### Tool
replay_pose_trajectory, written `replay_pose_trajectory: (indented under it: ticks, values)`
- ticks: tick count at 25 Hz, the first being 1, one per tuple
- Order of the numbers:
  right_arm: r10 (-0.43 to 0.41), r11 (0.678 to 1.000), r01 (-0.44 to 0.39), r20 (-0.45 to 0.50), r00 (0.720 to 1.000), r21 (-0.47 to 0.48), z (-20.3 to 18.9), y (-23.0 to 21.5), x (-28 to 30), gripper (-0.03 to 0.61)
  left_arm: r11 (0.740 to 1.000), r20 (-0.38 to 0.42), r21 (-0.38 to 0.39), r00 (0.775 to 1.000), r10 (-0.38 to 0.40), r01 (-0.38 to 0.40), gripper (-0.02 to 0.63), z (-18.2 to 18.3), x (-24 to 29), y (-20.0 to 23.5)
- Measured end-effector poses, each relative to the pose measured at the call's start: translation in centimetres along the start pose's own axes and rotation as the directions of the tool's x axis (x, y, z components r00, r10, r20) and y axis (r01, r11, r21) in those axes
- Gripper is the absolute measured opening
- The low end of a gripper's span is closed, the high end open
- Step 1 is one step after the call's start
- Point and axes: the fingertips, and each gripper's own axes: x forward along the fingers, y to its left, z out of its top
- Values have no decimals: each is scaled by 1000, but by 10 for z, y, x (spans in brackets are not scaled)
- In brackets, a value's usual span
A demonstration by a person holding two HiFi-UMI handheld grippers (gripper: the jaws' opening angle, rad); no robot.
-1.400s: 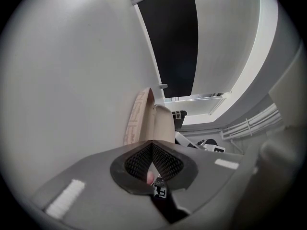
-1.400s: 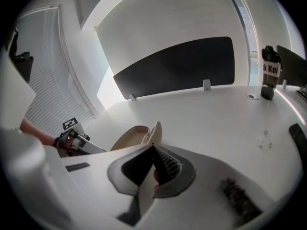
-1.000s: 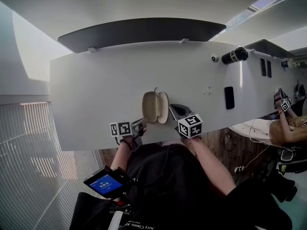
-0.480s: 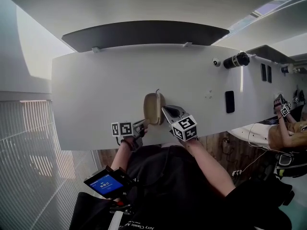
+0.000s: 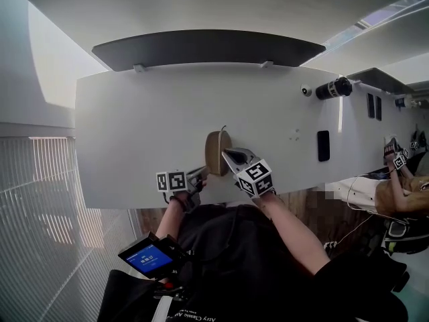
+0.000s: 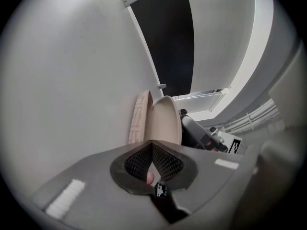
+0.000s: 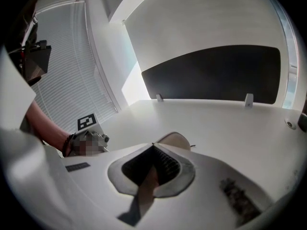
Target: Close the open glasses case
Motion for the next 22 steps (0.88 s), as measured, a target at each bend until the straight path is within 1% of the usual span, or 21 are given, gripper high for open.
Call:
replay_pose_trajectory:
  ticks: [3, 5, 7, 9, 11, 14, 16, 19, 22]
  values:
    - [17, 1000, -17, -9, 1000, -14, 0, 4, 8, 5, 1000, 24, 15, 1000, -14, 14, 6, 9, -5, -6]
    - [31, 999, -32, -19, 999, -31, 0, 9, 14, 5, 998, 38, 49, 999, -28, 26, 6, 16, -7, -16]
    - [46, 998, -48, -33, 998, -52, 0, 14, 21, 5, 994, 48, 106, 998, -36, 31, 6, 23, -9, -27]
    - [59, 995, -62, -49, 997, -72, -1, 17, 28, 5, 983, 40, 185, 999, -19, 11, 6, 26, -9, -33]
    - [70, 994, -75, -66, 995, -82, -3, 19, 33, 5, 959, 11, 282, 1000, 12, -15, 6, 24, -7, -39]
    - [84, 992, -92, -85, 993, -87, -4, 21, 37, 5, 912, -42, 408, 997, 61, -39, 6, 16, -3, -48]
    - [91, 991, -100, -95, 991, -88, -5, 22, 39, 5, 883, -59, 466, 993, 99, -60, 6, 12, -1, -49]
    - [105, 990, -114, -111, 988, -85, -7, 24, 43, 5, 839, -63, 535, 985, 161, -103, 6, 8, 2, -47]
    - [114, 990, -123, -124, 986, -71, -10, 21, 46, 5, 795, -97, 598, 974, 203, -106, 6, 2, 11, -45]
